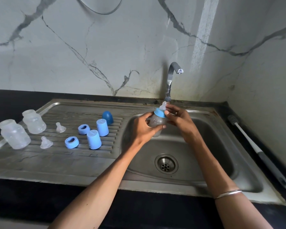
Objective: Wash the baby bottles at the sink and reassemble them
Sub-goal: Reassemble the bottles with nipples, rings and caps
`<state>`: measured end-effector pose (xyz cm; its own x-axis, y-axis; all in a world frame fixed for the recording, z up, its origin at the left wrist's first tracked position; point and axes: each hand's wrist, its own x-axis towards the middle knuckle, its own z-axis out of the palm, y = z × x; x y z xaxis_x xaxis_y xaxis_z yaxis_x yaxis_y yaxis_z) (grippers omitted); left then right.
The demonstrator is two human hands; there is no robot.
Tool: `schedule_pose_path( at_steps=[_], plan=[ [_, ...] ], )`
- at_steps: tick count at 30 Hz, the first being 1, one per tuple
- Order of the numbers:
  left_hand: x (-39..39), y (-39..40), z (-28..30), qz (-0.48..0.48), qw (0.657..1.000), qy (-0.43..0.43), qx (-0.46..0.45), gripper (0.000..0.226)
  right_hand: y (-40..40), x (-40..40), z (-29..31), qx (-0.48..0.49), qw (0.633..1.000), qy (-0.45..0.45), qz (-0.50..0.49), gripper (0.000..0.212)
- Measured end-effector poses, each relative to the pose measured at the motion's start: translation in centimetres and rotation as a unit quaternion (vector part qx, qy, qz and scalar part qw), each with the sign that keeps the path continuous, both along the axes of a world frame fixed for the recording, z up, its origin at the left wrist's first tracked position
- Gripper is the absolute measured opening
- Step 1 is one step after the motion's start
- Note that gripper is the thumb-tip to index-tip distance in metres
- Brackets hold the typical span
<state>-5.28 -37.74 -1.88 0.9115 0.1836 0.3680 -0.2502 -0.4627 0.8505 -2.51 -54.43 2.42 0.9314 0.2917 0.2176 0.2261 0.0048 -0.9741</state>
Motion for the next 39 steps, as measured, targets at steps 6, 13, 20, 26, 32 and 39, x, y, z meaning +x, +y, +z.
schedule_pose_path(
  at_steps=[6,13,20,26,32,39],
  plan=[
    [-0.3,0.1,0.2,-0.006,1.0,0.007,0.026,0.061,1.2,-0.1,-0.8,-0.057,0.994,-0.027,-0.088,0.05],
    [-0.4,0.0,0.3,-0.009,1.0,0.006,0.011,0.053,0.6,0.1,-0.1,-0.031,0.998,-0.046,-0.012,0.031],
    [-0.6,-0.5,0.4,-0.014,1.0,-0.015,0.008,0.052,1.5,-0.4,-0.4,-0.068,0.993,-0.051,-0.086,0.042],
    [0.6,0.2,-0.6,-0.002,1.0,-0.018,-0.012,0.056,0.6,-0.1,0.0,-0.028,0.999,-0.044,0.006,0.031],
    [0.7,0.4,-0.8,-0.006,1.0,-0.008,0.002,0.062,1.9,-0.5,-0.2,-0.037,0.995,-0.058,-0.077,0.043],
    [1.1,0.4,-0.8,-0.017,0.999,-0.028,-0.034,0.059,1.8,-0.5,0.0,-0.082,0.992,-0.068,-0.073,0.05]
  ],
)
